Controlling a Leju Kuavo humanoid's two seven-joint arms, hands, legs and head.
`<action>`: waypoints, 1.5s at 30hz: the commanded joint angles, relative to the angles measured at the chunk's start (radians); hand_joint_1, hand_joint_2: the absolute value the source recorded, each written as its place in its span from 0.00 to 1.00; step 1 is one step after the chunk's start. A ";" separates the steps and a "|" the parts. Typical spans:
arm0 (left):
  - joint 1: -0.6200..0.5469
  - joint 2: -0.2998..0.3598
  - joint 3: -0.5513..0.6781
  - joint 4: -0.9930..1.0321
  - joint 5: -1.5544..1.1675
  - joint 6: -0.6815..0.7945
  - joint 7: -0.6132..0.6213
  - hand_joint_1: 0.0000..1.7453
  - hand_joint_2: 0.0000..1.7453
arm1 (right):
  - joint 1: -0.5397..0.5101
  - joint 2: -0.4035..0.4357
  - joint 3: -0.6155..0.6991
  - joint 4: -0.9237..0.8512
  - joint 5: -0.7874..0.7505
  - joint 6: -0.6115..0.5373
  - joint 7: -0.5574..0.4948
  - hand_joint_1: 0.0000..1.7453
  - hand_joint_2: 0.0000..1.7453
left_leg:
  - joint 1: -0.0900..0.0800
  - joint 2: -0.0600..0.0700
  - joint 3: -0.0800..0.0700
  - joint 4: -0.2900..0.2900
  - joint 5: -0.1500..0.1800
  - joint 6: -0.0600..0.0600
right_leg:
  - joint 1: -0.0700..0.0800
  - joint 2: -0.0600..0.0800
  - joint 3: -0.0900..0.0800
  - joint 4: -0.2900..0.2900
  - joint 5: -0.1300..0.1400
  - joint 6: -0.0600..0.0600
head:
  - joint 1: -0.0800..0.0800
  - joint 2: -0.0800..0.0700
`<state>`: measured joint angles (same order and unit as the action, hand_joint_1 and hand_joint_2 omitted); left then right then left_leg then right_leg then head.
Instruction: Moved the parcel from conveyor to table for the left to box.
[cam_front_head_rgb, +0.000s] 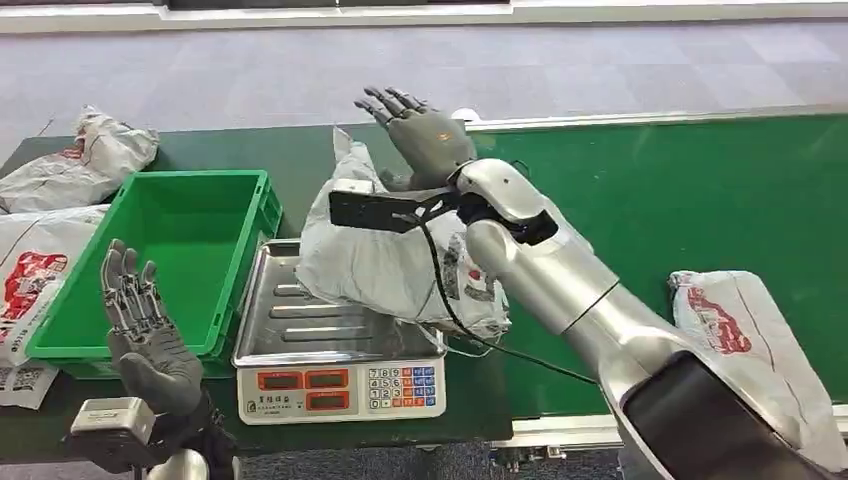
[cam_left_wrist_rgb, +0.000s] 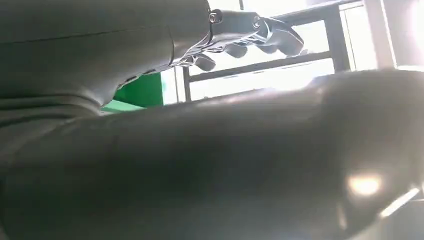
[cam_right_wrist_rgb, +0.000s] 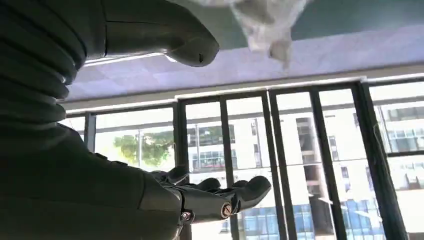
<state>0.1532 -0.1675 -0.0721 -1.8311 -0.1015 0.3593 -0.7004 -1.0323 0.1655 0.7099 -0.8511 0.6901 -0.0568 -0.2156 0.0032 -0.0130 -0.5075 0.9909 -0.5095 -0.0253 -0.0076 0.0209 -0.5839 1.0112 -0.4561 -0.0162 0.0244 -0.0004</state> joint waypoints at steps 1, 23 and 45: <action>-0.049 0.020 0.007 0.060 0.005 -0.006 0.002 0.00 0.00 | -0.013 -0.063 -0.072 -0.034 -0.002 0.013 -0.010 0.00 1.00 | 0.000 -0.002 -0.001 -0.001 0.002 0.000 | 0.000 -0.005 0.000 -0.001 0.001 0.000 | 0.000 0.000; -0.339 0.184 -0.151 0.174 -0.590 0.006 0.194 0.00 1.00 | 0.337 -0.248 -0.076 -0.353 0.018 -0.019 -0.089 0.00 1.00 | 0.001 -0.009 0.001 -0.003 0.003 0.000 | 0.002 -0.011 0.004 -0.004 0.000 0.000 | 0.000 0.000; -1.177 0.510 -0.684 0.827 -0.486 -0.586 0.420 0.00 1.00 | 1.454 -0.749 -0.277 -1.142 0.063 -0.159 0.121 0.00 1.00 | -0.001 -0.006 -0.006 0.002 0.001 0.002 | -0.001 -0.008 -0.004 0.001 -0.001 0.001 | 0.000 0.000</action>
<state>-0.8878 0.2750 -0.5538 -1.1380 -0.6460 -0.1352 -0.3060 0.2425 -0.4481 0.4463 -1.8458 0.7764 -0.1865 -0.1558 0.0028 -0.0141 -0.5119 0.9915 -0.5091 -0.0236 -0.0082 0.0195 -0.5881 1.0106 -0.4557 -0.0152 0.0248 -0.0004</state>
